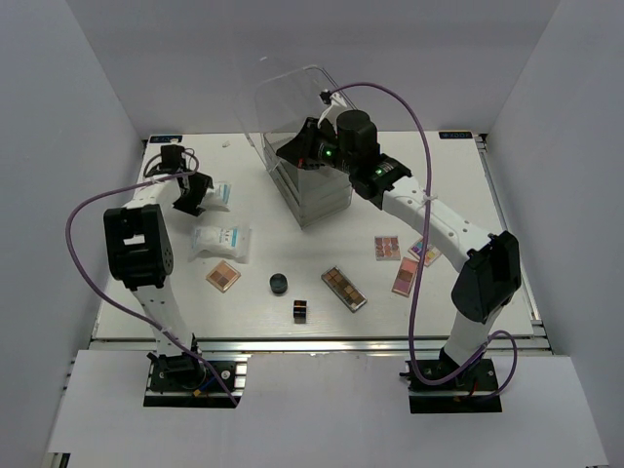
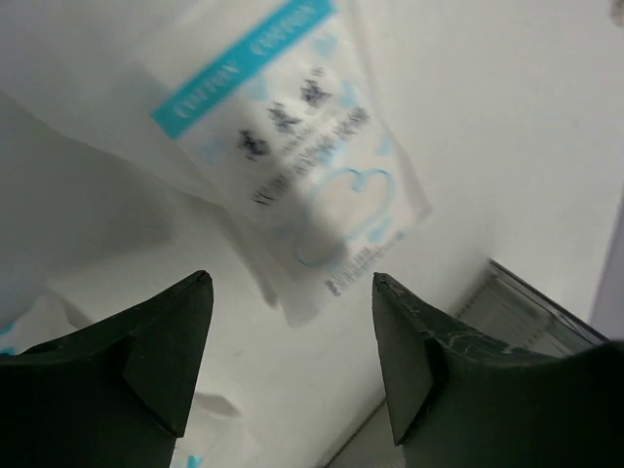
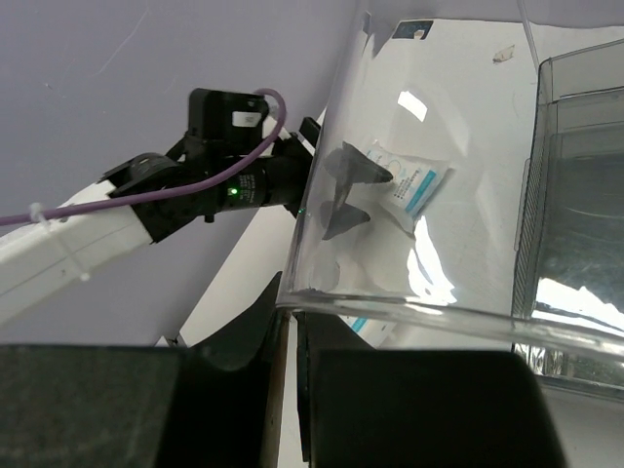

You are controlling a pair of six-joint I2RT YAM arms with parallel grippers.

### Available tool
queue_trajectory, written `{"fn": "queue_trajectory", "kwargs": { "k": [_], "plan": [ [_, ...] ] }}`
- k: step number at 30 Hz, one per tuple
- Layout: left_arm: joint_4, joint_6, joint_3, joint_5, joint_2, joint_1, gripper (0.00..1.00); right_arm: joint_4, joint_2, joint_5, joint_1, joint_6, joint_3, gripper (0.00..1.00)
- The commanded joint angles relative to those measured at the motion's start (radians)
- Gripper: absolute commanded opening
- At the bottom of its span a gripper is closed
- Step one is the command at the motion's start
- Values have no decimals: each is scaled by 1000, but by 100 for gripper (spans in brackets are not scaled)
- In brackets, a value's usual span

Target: Organize the makeup

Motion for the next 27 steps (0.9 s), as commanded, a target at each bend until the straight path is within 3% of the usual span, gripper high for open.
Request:
{"fn": "queue_trajectory", "kwargs": {
  "k": [1,6,9,10,13,20,27],
  "plan": [
    [-163,-63,71,-116,19,1,76,131,-68,-22,0,6,11,2],
    [-83,-96,36,-139,52,2,72,133,-66,-24,-3,10,20,3],
    [-62,-107,24,-140,77,2,58,128,-68,-27,-6,10,22,2],
    [-46,-113,15,-141,77,1,47,128,-69,-27,-8,10,20,2],
    [15,-119,-36,-146,48,3,28,128,-72,-27,-9,11,14,2],
    [141,-109,-140,-126,-33,1,0,134,-77,-38,-9,17,8,2],
    [463,-123,-321,138,-237,1,0,141,-89,-44,-15,20,0,2]
  ]
}}
